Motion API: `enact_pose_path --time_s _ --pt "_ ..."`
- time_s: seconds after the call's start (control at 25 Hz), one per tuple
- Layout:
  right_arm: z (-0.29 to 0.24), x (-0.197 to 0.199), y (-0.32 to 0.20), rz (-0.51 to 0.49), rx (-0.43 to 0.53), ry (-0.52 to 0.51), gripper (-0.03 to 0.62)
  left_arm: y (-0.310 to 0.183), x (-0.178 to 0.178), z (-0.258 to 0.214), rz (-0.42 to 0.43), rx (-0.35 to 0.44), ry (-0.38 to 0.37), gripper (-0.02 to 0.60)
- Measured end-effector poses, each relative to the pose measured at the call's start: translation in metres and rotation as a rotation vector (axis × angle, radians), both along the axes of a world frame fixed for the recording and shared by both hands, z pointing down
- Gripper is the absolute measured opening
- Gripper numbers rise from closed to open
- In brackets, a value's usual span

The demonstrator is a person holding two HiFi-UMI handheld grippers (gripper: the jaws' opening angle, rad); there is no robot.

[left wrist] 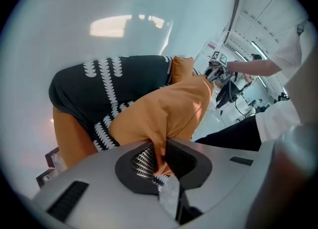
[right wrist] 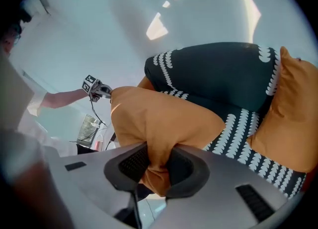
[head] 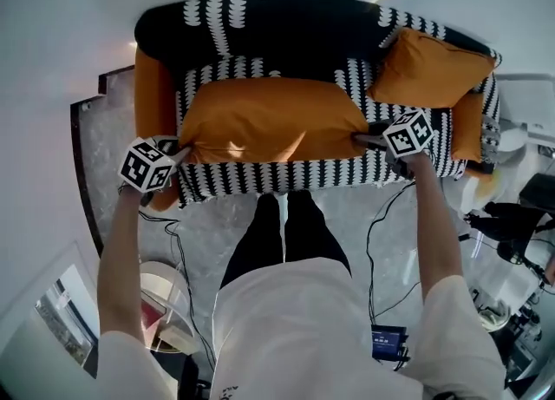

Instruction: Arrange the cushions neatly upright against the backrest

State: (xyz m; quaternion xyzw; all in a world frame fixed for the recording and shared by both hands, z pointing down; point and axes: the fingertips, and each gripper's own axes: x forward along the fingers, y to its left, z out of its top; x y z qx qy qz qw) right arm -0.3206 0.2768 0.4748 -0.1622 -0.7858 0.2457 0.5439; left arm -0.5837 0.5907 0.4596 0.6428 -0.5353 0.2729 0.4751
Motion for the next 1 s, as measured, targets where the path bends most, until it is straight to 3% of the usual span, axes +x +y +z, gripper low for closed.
enact_pose_path --time_s 0.2,0.32,0.48,0.64,1.0 --pt "-0.008 0.002 -0.005 -0.033 -0.038 0.078 0.103 0.007 0.015 -0.003 0.013 -0.020 0.080 0.051" --pt "-0.006 -0.017 -0.024 -0.036 -0.043 0.071 0.109 -0.008 -0.001 0.002 -0.022 -0.014 0.094 0.052" --pt "0.010 -0.067 -0.071 0.048 0.022 0.031 0.110 -0.052 -0.047 0.009 -0.103 0.015 0.052 0.052" --pt "0.014 -0.120 -0.124 0.206 0.003 -0.050 0.118 -0.102 -0.104 0.007 -0.246 0.046 -0.029 0.059" --pt "0.034 -0.187 -0.180 0.313 0.042 -0.131 0.120 -0.159 -0.169 0.027 -0.399 0.049 -0.180 0.058"
